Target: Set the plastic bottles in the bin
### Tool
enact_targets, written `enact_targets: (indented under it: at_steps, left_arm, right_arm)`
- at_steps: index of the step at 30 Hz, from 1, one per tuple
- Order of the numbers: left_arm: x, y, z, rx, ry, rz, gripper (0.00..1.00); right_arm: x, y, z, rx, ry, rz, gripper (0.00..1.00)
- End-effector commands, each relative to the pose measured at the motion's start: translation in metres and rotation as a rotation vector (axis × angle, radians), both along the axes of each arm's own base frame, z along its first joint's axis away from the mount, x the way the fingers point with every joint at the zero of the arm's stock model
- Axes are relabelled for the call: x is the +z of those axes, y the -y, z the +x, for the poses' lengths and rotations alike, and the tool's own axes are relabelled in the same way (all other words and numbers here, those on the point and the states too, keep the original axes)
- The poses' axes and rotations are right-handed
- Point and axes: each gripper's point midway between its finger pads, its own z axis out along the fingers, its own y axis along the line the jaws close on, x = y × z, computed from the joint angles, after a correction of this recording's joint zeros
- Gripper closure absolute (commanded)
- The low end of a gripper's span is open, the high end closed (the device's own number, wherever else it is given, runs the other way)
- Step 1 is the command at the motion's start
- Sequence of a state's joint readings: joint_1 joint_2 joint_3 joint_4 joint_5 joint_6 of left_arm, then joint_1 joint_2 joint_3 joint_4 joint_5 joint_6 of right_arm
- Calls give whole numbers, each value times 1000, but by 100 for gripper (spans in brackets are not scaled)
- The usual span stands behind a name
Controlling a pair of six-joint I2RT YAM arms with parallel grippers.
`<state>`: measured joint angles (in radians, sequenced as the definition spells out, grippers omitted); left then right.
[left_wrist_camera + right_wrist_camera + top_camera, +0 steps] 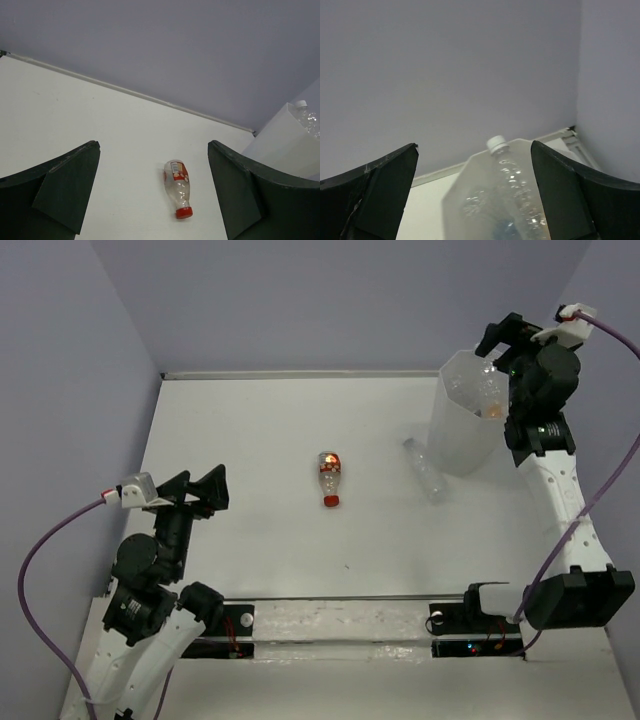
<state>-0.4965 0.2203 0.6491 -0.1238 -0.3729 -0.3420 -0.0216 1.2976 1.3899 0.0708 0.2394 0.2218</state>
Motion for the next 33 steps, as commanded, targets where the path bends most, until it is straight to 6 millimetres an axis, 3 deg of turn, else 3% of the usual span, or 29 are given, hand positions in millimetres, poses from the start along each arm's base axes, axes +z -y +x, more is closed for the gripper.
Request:
enact_targets:
  at_steps: [1, 2, 3, 4, 5, 6, 7, 8, 9, 10, 11, 12, 13, 14, 15, 19, 26, 33]
  left_arm:
    - [8, 2, 4, -2, 23, -4, 1]
    - [8, 3, 4, -5, 20, -2, 1]
    - [7, 3, 5, -3, 16, -2, 1]
    - [7, 3, 5, -4, 16, 0, 1]
    - [7, 3, 4, -2, 16, -1, 1]
    - [6, 3, 5, -1, 14, 2, 1]
    - [6, 2, 5, 1, 15, 0, 1]
    - [7, 2, 4, 4, 17, -2, 1]
    - [6, 2, 4, 1, 15, -1, 1]
    - [7, 2, 4, 0, 18, -4, 1]
    - [7, 3, 4, -6, 19, -3, 1]
    - [8, 3, 4, -6, 20, -4, 1]
    - [8, 4, 4, -9, 20, -3, 1]
    - [8, 4, 4, -9, 20, -3, 1]
    - [8, 4, 4, -9, 22, -5, 1]
    - [7, 4, 3, -8, 20, -2, 1]
    - [8, 2, 2, -2, 22, -4, 1]
    - [9, 3, 2, -8, 26, -3, 1]
  right_arm:
    - [14, -75, -17, 207, -38, -68, 0]
    - [6, -89, -18, 226, -72, -85, 0]
    - [-12, -120, -21, 290, -129, -121, 0]
    - [-24, -135, -23, 323, -159, -134, 0]
    - [-38, -165, -31, 407, -193, -154, 3]
    - [-51, -179, -36, 448, -222, -169, 7]
    - [-83, -194, -42, 502, -293, -200, 21]
    - [-103, -209, -48, 552, -339, -221, 26]
    - [-138, -230, -57, 612, -423, -259, 31]
    - [-149, -240, -61, 628, -455, -278, 37]
    - [-183, -244, -69, 645, -547, -313, 40]
    - [-202, -252, -76, 655, -596, -355, 40]
    - [-218, -248, -76, 634, -641, -371, 39]
    - [-247, -245, -78, 615, -715, -401, 33]
    - [-259, -240, -78, 589, -753, -412, 27]
    - [-281, -206, -64, 374, -833, -519, 8]
    - [-314, -176, -41, 171, -947, -703, 9]
    - [-344, -161, -12, 124, -1023, -697, 12]
